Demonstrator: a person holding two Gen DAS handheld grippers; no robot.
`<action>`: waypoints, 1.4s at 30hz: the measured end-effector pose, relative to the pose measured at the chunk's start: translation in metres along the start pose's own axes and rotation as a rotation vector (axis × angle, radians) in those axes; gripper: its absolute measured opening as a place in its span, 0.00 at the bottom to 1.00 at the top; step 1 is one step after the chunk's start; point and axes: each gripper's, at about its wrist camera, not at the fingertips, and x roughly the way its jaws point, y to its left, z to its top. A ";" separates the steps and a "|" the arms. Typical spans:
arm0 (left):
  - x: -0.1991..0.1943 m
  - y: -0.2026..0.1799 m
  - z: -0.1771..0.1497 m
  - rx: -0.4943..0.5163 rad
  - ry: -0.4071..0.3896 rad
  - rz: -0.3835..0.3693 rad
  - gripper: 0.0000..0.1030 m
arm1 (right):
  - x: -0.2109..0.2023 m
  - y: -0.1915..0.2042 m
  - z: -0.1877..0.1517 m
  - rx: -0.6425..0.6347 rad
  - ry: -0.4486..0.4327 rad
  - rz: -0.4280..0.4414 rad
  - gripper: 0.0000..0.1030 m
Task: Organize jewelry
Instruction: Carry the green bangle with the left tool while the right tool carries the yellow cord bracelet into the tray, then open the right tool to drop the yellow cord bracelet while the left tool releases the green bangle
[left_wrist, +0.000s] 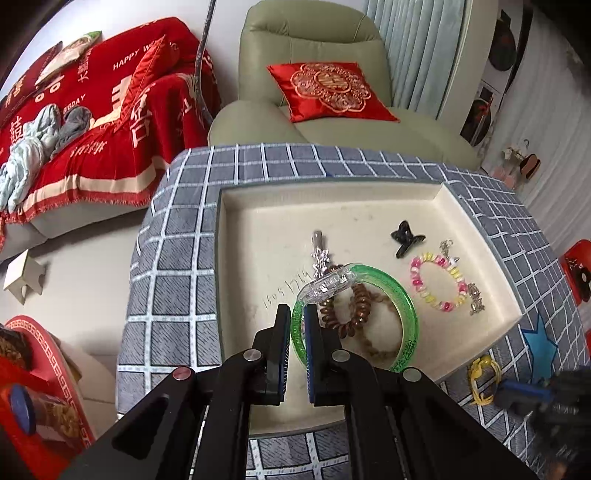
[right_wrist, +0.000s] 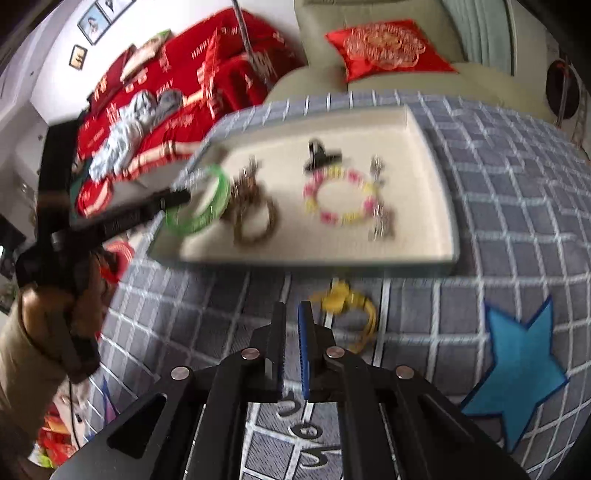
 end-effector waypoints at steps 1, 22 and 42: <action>0.002 -0.001 -0.001 -0.001 0.004 0.001 0.23 | 0.004 0.000 -0.002 -0.003 0.005 -0.012 0.19; -0.012 -0.007 -0.006 0.017 -0.027 0.007 0.23 | -0.029 0.024 0.001 -0.034 -0.090 -0.030 0.02; 0.011 -0.009 0.004 0.027 -0.016 0.066 0.23 | 0.013 -0.008 0.095 0.072 -0.131 -0.050 0.02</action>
